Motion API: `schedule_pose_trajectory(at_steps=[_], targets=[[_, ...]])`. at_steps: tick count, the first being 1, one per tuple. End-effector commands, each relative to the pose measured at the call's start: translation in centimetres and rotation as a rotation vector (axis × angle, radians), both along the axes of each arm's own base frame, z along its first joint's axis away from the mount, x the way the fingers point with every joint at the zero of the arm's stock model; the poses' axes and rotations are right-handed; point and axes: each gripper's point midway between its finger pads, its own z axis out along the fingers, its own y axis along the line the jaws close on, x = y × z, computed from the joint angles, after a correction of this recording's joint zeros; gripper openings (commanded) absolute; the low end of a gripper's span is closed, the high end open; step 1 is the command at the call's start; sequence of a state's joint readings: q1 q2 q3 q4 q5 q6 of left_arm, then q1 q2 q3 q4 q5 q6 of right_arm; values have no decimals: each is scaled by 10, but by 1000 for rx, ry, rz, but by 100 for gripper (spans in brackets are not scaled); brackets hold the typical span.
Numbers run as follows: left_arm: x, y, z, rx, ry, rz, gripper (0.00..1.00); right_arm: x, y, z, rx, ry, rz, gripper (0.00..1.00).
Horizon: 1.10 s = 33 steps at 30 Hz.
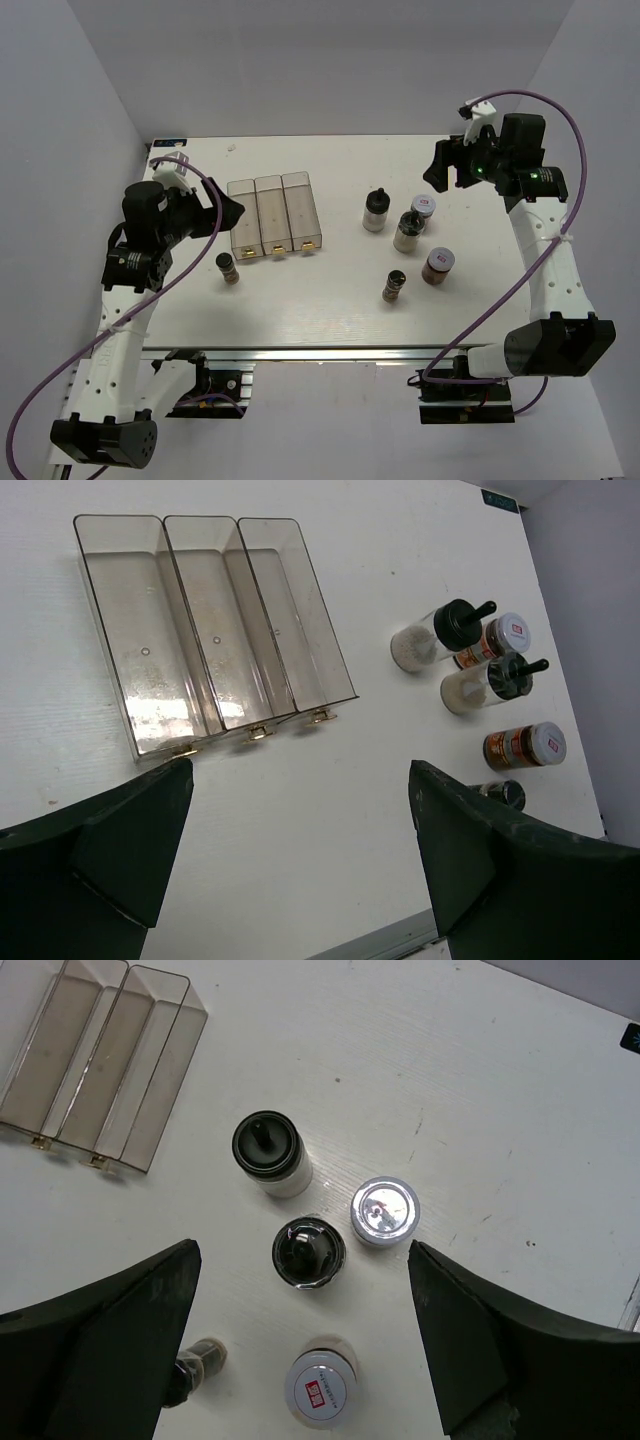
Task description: Organize the condiment bottles
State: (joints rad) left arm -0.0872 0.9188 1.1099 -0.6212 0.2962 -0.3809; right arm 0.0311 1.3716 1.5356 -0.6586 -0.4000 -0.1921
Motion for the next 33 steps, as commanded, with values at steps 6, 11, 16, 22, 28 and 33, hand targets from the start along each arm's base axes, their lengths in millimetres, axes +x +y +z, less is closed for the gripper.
schedule_pose_trajectory(at_steps=[6, 11, 16, 22, 28, 33], targets=[[-20, 20, 5, 23, 58, 115, 98, -49, 48, 19, -54, -216, 429, 89], [-32, 47, -8, 69, 171, 281, 94, -68, 81, 1, -203, -233, 525, 89], [-49, 68, -22, 105, 273, 412, 82, -90, 106, -5, -133, -216, 662, 89], [-58, 80, -49, 131, 375, 500, 86, -82, 123, -21, -10, -82, 590, 89], [-45, 68, -95, 126, 447, 439, 92, -67, 124, -33, -41, -19, 547, 87], [-26, 59, -123, 148, 494, 363, 92, -64, 126, -35, -43, 0, 546, 87]])
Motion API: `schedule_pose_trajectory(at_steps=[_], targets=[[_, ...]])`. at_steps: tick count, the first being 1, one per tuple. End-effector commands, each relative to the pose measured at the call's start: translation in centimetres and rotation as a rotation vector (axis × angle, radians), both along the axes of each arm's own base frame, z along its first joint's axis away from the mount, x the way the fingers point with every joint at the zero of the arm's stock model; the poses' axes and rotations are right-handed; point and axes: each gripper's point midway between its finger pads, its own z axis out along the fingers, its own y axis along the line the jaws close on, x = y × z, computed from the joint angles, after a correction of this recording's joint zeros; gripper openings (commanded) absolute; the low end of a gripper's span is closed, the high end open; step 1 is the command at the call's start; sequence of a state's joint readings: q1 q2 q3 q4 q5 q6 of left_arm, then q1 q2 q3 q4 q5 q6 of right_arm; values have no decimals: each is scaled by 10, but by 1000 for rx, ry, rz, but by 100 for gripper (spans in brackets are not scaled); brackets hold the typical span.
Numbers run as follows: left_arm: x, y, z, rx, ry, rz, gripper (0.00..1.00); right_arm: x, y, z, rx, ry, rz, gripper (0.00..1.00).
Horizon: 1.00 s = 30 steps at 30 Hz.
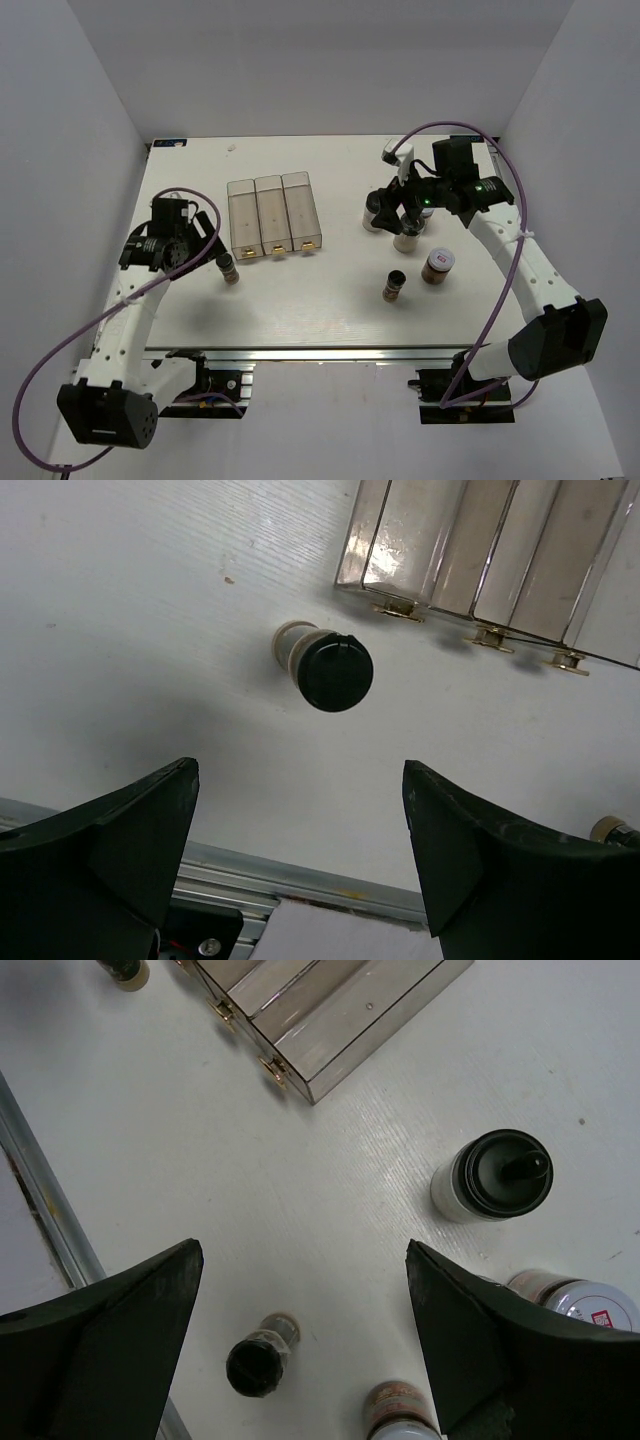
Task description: Organize the condiment bottles
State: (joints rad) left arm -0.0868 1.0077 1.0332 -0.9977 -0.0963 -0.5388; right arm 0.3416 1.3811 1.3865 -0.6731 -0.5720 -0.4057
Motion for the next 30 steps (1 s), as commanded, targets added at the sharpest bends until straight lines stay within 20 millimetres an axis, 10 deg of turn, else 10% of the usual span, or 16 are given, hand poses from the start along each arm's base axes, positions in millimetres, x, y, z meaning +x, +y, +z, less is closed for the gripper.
schedule_pose_trajectory(at_steps=[1, 30], targets=[[23, -9, -4, -17, -43, -61, 92, 5, 4, 22, 23, -48, -6, 87], [36, -23, -72, 166, 164, -175, 83, 19, 1, 18, -6, -59, -38, 89]])
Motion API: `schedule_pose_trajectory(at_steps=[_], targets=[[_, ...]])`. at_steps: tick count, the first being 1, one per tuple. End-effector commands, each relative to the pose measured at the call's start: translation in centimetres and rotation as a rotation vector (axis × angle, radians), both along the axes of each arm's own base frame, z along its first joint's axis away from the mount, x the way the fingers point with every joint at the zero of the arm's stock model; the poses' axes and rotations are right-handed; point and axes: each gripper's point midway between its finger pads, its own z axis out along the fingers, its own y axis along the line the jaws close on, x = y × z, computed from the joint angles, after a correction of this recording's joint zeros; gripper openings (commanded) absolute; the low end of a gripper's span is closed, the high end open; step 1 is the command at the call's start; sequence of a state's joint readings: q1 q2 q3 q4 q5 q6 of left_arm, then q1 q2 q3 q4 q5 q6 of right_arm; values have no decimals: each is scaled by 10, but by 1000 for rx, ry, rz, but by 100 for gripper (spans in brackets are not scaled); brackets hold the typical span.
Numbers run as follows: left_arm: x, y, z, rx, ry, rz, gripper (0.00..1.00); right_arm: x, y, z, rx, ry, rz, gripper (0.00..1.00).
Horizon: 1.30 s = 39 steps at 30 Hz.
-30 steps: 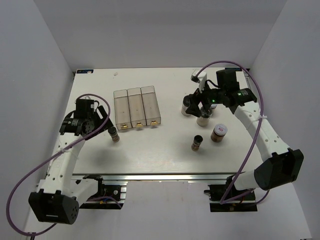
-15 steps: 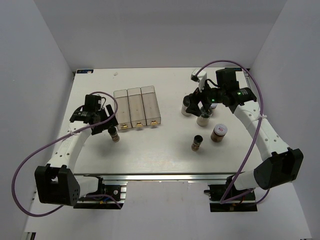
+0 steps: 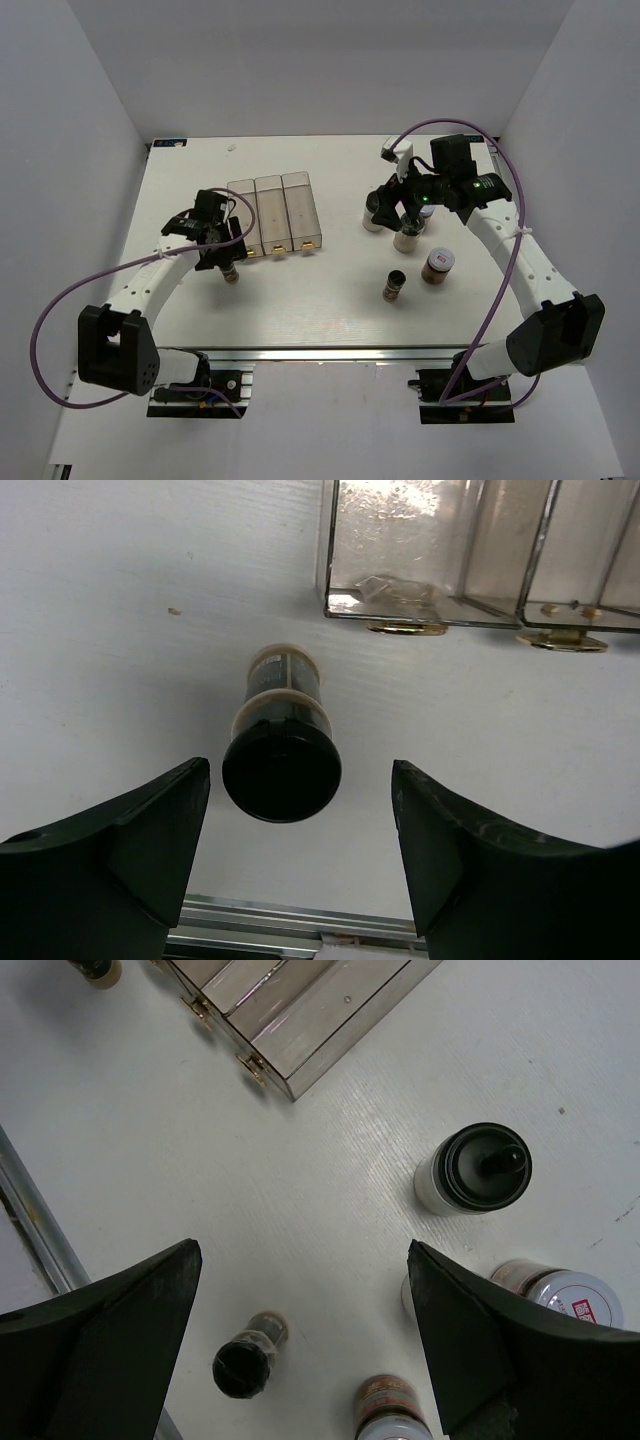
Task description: Organize the condiment bottles
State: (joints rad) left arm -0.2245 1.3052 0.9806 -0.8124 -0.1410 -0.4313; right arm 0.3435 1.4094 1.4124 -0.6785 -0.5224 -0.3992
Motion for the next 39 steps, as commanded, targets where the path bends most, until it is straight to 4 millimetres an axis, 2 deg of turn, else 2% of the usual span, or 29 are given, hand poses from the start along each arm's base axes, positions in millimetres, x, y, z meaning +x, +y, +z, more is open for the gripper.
schedule_pose_trajectory(at_steps=[1, 10, 13, 18, 23, 26, 27, 30, 31, 34, 39], targets=[[2, 7, 0, 55, 2, 27, 83, 8, 5, 22, 24, -63, 1, 89], [9, 11, -2, 93, 4, 27, 77, 9, 3, 21, 18, -67, -6, 89], [11, 8, -3, 90, 8, 22, 71, 9, 3, 20, 15, -68, -9, 89], [12, 6, -3, 85, 11, 14, 58, 9, 2, 18, 12, -65, -11, 89], [13, 6, -1, 87, 7, 13, 49, 10, 2, 18, 12, -66, -9, 89], [11, 6, 1, 88, 7, 15, 39, 9, 3, 17, 13, -63, -7, 89], [10, 6, 1, 88, 11, 14, 32, 9, 3, 17, 12, -61, -7, 89], [5, 4, 9, 77, 7, 7, 23, 8, 3, 16, 10, -58, -4, 89], [3, 4, 14, 73, -8, 6, 16, 9, 3, 17, 10, -59, -4, 89], [-7, 4, 24, 64, -8, -7, 3, 8, 3, 17, 9, -59, -1, 88], [-16, -2, 60, 7, -71, -40, 0, 6, 3, 14, 10, -49, 6, 88]])
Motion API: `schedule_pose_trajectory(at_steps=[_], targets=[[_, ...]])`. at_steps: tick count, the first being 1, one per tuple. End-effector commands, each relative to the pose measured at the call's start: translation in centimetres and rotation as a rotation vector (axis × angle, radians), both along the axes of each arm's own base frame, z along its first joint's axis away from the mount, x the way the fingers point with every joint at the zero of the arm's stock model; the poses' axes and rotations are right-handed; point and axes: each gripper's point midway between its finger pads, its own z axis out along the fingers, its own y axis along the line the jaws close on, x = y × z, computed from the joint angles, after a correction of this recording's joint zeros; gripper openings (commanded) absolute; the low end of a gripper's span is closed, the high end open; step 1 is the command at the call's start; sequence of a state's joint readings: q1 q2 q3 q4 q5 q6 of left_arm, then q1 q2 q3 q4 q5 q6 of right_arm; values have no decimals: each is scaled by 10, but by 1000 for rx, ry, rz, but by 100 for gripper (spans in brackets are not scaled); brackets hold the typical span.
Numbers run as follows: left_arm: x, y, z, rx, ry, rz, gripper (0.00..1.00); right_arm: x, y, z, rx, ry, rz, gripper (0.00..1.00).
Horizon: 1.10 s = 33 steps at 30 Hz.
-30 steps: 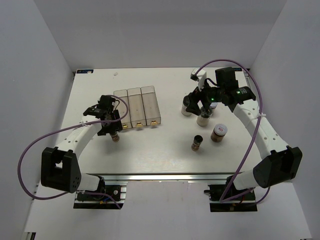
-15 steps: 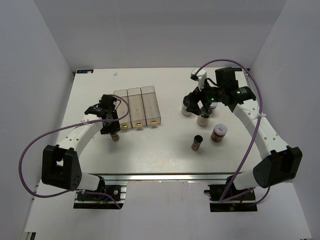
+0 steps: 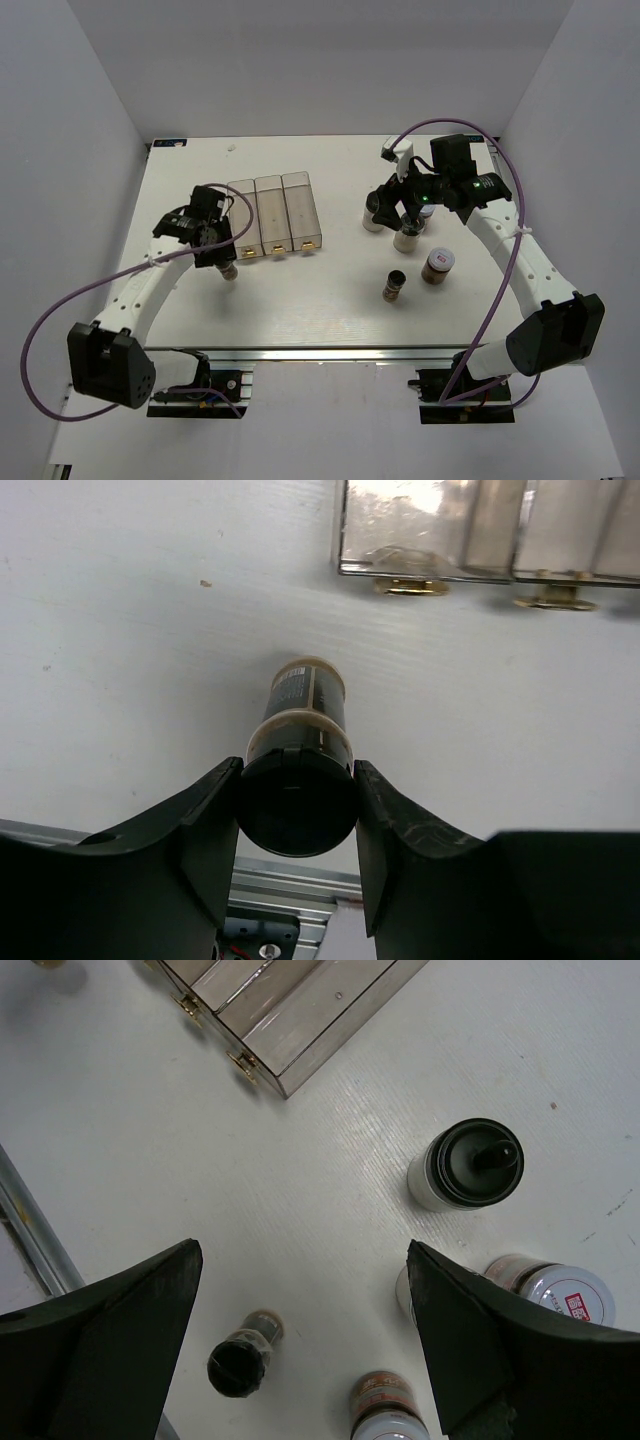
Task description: Organize the condiment bottles
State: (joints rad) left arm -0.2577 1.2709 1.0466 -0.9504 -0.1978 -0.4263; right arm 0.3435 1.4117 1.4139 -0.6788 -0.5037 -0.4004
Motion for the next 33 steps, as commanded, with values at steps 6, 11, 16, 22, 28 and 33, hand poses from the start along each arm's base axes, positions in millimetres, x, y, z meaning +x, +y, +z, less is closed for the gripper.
schedule_pose_trajectory(at_steps=[6, 11, 16, 22, 28, 33], targets=[[6, -17, 80, -112, -185, -63, 0, 4, 7, 15, 28, -41, 23, 86], [36, -25, 105, -135, -261, -63, 0, 4, 8, 20, 39, -45, 28, 82], [80, -35, 123, -137, -329, -69, 0, 2, 10, 23, 50, -49, 36, 78], [128, -38, 122, -84, -347, -69, 0, 1, 9, 25, 54, -56, 33, 78], [166, -37, 109, -28, -349, -46, 0, 0, 9, 22, 53, -54, 30, 78], [191, -34, 94, 25, -322, -27, 0, -1, 9, 22, 53, -55, 29, 78]])
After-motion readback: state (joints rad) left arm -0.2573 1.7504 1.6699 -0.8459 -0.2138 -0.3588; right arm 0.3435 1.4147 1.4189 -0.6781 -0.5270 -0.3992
